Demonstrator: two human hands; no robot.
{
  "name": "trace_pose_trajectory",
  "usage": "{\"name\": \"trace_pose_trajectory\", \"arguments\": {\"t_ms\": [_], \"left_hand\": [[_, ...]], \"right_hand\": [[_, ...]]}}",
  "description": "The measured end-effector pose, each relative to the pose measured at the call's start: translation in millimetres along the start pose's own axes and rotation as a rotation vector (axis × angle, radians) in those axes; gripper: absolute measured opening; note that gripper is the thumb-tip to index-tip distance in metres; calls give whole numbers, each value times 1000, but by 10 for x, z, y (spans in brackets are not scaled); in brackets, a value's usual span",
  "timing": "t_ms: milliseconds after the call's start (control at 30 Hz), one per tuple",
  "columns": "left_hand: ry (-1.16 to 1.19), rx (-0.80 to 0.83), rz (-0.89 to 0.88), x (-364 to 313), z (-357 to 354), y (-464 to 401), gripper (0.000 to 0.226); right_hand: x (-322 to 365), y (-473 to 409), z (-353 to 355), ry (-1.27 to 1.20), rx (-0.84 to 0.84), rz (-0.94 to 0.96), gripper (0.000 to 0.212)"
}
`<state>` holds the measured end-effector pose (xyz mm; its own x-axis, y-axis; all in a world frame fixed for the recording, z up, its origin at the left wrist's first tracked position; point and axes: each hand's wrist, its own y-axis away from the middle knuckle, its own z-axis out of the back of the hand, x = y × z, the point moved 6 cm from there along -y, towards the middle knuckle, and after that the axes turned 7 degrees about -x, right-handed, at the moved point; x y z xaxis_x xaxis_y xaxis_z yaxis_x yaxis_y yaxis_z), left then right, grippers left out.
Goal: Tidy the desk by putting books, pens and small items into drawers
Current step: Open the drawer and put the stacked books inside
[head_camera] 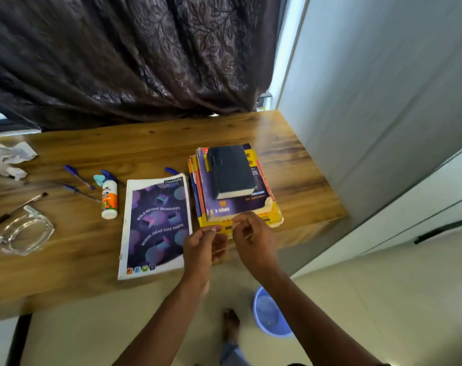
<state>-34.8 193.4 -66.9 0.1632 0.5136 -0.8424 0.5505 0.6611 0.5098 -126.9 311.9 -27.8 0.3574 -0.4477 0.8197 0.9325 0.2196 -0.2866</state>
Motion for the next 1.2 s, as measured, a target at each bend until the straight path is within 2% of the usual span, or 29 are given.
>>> {"name": "trace_pose_trajectory", "arguments": {"t_ms": [100, 267, 333, 433, 567, 733, 900, 1067, 1200], "left_hand": [[62, 10, 127, 330, 102, 101, 21], [214, -59, 459, 955, 261, 141, 16], [320, -79, 578, 1148, 272, 109, 20], [459, -120, 643, 1338, 247, -23, 28], [603, -228, 632, 1447, 184, -249, 39], [738, -320, 640, 1549, 98, -455, 66], [890, -410, 606, 1626, 25, -591, 72], [909, -425, 564, 1706, -14, -672, 73], [918, -413, 546, 1736, -5, -640, 72]], "right_hand": [[-212, 294, -86, -22, 146, -126, 4], [-696, 606, -293, 22, 308, -336, 27], [-907, 671, -384, 29, 394, -465, 22], [-1180, 690, -506, -93, 468, -720, 17], [-1534, 701, -582, -414, 363, -1224, 16], [-1941, 682, -637, -712, 117, -1516, 27], [-2101, 565, -693, -871, -13, -1606, 32], [-2134, 557, -752, -963, -24, -1628, 52], [-2092, 584, -750, -995, -20, -1625, 53]]}}
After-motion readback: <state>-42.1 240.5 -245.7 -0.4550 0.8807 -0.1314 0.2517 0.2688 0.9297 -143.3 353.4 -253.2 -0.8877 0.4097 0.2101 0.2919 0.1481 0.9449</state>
